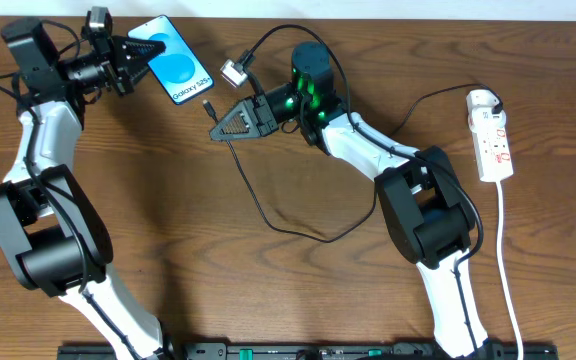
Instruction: Plug charger to phone and switch on socket
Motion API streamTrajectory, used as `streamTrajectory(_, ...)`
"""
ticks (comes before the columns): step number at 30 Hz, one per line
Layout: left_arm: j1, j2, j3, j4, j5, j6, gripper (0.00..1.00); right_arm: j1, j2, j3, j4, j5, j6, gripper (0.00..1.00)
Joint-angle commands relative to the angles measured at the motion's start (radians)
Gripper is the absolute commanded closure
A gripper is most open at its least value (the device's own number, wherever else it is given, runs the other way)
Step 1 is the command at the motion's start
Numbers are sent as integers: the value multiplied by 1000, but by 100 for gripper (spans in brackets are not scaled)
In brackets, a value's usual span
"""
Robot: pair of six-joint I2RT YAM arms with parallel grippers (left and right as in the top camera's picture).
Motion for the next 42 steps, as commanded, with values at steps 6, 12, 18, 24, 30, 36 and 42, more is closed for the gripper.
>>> streamTrajectory(6,-2,-8,11,12,16,-11,93,-3,-36,13,-79,14,-73,99)
streamTrajectory(12,21,-8,11,11,3,-11,93,-22,-36,13,-505,77,-376,99)
streamTrajectory(18,22,-8,11,11,2,-11,92,-31,-36,13,-941,379,-676,99)
streamTrajectory(24,22,-8,11,11,2,-11,93,-31,-36,13,-1170,674,-854,99)
streamTrajectory(30,22,-8,11,11,3,-10,93,-24,-36,25,-1311,966,-1036,99)
streamTrajectory(36,22,-8,11,11,3,-10,93,-3,-36,36,-1349,1019,-1078,90)
streamTrajectory(42,22,-8,11,11,3,-10,93,-6,-36,103,-1429,1060,-1094,68)
